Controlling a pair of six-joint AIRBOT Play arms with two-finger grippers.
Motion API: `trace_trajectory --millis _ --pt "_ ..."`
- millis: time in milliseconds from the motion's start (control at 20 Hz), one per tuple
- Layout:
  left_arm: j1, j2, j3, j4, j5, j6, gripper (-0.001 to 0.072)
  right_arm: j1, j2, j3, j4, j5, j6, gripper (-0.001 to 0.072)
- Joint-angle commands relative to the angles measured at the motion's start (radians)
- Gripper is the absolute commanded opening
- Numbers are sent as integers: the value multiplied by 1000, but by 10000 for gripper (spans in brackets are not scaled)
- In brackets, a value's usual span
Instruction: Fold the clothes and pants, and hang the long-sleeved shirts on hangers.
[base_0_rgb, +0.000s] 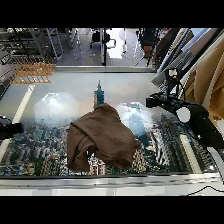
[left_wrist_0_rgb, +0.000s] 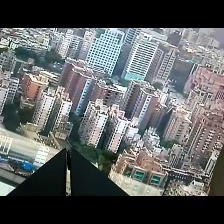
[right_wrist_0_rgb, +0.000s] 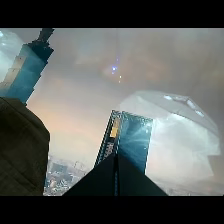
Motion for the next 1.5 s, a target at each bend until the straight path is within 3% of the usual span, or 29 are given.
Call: trace_trajectory --millis 0,50,100,150,300,500,800,1050,1150,1200,1300,1350,1450 --pt "1 -1 -1 -24 -16 2 42 1 0 0 0 0 0 16" --pt "1 -1 -1 -50 -20 26 221 1 0 0 0 0 0 16" --pt "1 -1 -1 -103 -37 81 539 1 0 0 0 0 0 16" --pt "1 -1 -1 -164 -61 115 716 1 0 0 0 0 0 16" --pt "-3 0 -28 -361 -105 154 700 1 0 0 0 0 0 16" --pt "-35 1 -155 -512 -86 179 700 1 0 0 0 0 0 16" --pt "-188 2 -335 -589 -88 231 699 1 0 0 103 -10 1 16" --pt "-360 0 -423 -607 12 228 700 1 0 0 179 -21 1 16" --pt "-420 0 -436 -607 55 185 699 1 0 0 179 -26 1 18" --pt "-444 -1 -439 -605 72 153 699 1 0 0 179 -27 1 38" --pt "-468 -1 -445 -589 97 101 699 1 2 0 190 25 23 288" --pt "-467 -1 -452 -571 105 76 699 1 1 0 204 84 67 364" --pt "-467 -1 -468 -484 118 5 699 1 0 0 203 269 95 363"
